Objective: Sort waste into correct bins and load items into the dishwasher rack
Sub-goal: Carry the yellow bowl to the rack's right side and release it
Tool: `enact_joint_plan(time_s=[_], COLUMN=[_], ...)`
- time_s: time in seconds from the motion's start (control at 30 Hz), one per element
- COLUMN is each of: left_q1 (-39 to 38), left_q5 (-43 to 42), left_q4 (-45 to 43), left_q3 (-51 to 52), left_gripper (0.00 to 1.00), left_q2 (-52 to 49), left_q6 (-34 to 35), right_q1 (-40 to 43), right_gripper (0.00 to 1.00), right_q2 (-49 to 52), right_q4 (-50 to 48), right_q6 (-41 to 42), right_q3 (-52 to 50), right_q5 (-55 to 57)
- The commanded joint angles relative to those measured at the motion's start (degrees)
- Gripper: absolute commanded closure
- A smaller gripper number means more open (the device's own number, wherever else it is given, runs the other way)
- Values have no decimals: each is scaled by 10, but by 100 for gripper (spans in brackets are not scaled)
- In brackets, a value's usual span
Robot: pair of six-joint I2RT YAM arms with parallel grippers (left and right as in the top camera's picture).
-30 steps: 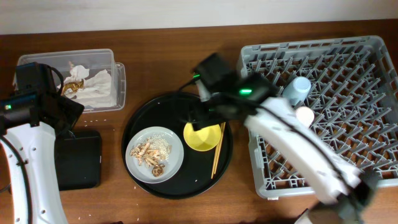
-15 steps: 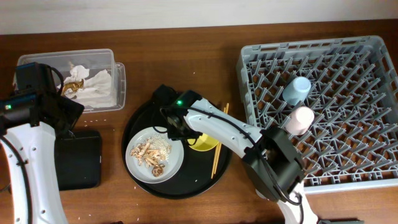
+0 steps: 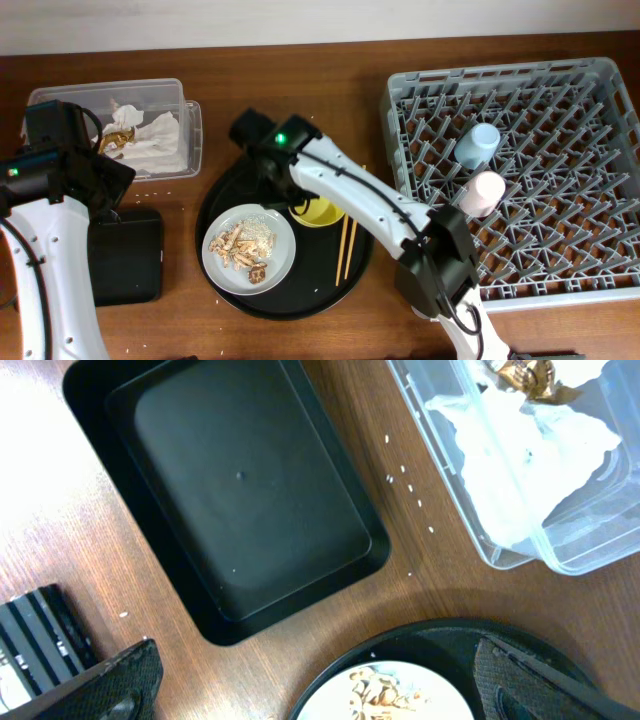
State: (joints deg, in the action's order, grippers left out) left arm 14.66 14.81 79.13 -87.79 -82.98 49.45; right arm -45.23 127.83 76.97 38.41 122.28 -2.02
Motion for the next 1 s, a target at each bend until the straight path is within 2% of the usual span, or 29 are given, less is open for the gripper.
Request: enact_joint_plan(time_s=[0.0, 0.07, 0.1, 0.17, 0.23, 0.33, 0.47, 0.53, 0.57, 0.7, 0.73, 0.8, 0.97], left_q1=[2, 2, 2, 2, 2, 2, 2, 2, 2, 2, 2, 2, 2], left_q5=[4, 4, 4, 4, 4, 4, 4, 4, 4, 4, 4, 4, 4], left_q4=[0, 0, 0, 0, 0, 0, 0, 0, 0, 0, 0, 0, 0], left_q3=[0, 0, 0, 0, 0, 0, 0, 0, 0, 0, 0, 0, 0], left_gripper=[1, 1, 1, 1, 1, 1, 1, 1, 1, 1, 1, 1, 1], left_q2=[0, 0, 0, 0, 0, 0, 0, 0, 0, 0, 0, 0, 0], left_q6=[-3, -3, -3, -3, -3, -3, -3, -3, -3, -3, -3, -3, -3], right_q1=[32, 85, 111, 180, 270, 360, 516, 581, 648, 809, 838, 859, 815], right_gripper=[96, 96, 96, 96, 96, 96, 96, 96, 96, 96, 96, 96, 96], right_q2=[-9, -11, -29, -75, -129, -186, -204, -204, -204, -204, -202, -189, -141], right_q4=[94, 204, 204, 204, 204, 204, 192, 168, 149, 113, 88, 49, 12], right_q6=[-92, -176, -224, -231, -239, -273, -317, -391, -457, -640, -650, -650, -655], right_q3=[160, 300, 319, 320, 302, 233, 73, 17, -26, -147, -181, -221, -230], right_q5=[-36, -36, -76, -105, -116, -115, -132, -238, -377, -658, -709, -772, -765])
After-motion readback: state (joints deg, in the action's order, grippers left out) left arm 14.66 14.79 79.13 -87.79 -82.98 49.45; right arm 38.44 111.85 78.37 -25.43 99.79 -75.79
